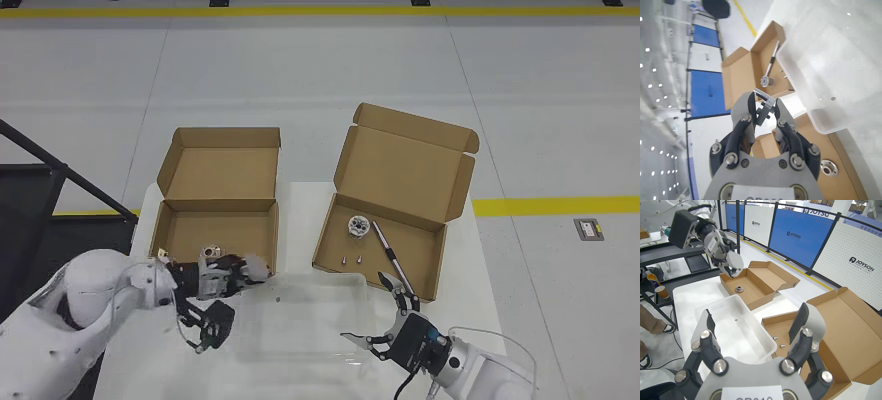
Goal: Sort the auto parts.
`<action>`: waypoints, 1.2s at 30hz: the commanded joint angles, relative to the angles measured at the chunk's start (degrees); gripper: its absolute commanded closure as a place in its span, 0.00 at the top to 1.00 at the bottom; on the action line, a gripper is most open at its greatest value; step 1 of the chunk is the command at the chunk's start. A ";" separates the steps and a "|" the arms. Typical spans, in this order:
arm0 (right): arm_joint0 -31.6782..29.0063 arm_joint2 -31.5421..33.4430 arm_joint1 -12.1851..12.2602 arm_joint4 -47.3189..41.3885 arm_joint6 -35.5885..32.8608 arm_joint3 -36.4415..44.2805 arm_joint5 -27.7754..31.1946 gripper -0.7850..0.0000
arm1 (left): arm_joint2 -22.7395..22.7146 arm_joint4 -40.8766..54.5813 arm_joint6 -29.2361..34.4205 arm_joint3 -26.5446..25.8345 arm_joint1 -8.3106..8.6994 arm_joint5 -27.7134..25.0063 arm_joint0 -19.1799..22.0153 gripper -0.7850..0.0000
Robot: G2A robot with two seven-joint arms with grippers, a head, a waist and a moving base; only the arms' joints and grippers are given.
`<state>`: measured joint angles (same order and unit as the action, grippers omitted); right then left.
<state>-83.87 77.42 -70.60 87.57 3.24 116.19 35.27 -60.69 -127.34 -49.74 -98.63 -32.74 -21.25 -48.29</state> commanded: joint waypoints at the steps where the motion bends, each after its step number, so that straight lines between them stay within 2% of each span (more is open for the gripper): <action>1: 0.00 0.00 0.00 0.00 0.00 0.00 0.00 1.00 | -4.93 4.13 -3.00 0.44 1.05 6.70 -5.29 0.00; 4: 0.00 0.00 0.00 0.00 0.00 0.00 0.00 1.00 | -10.26 8.17 -10.25 0.45 2.21 13.36 -11.15 0.00; 6: 0.00 0.00 0.00 0.00 0.00 0.00 0.00 1.00 | -13.08 7.78 -12.68 0.56 2.82 16.47 -14.55 0.00; 17: 0.00 0.00 0.00 0.00 0.00 0.00 0.00 1.00 | -13.08 7.78 -12.68 0.56 2.82 16.47 -14.55 0.00; 19: 0.00 0.00 0.00 0.00 0.00 0.00 0.00 1.00 | -12.94 6.60 -8.78 0.99 2.68 15.97 -14.82 0.00; 21: 0.00 0.00 0.00 0.00 0.00 0.00 0.00 1.00 | -12.78 5.27 -1.30 2.08 2.37 14.46 -14.33 0.00; 23: 0.00 0.00 0.00 0.00 0.00 0.00 0.00 1.00 | -12.05 10.23 1.79 3.94 1.70 12.43 -13.54 0.00; 29: 0.00 0.00 0.00 0.00 0.00 0.00 0.00 1.00 | -7.36 9.76 12.83 11.47 -0.56 9.81 -7.08 0.00; 32: 0.00 0.00 0.00 0.00 0.00 0.00 0.00 1.00 | -3.29 10.19 14.42 15.33 -2.22 9.10 -3.86 0.00; 36: 0.00 0.00 0.00 0.00 0.00 0.00 0.00 1.00 | -3.29 10.19 14.42 15.33 -2.22 9.10 -3.86 0.00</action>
<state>-83.87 77.42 -70.60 87.57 3.24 116.19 35.27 -63.90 -117.08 -35.32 -83.21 -34.99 -12.18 -52.10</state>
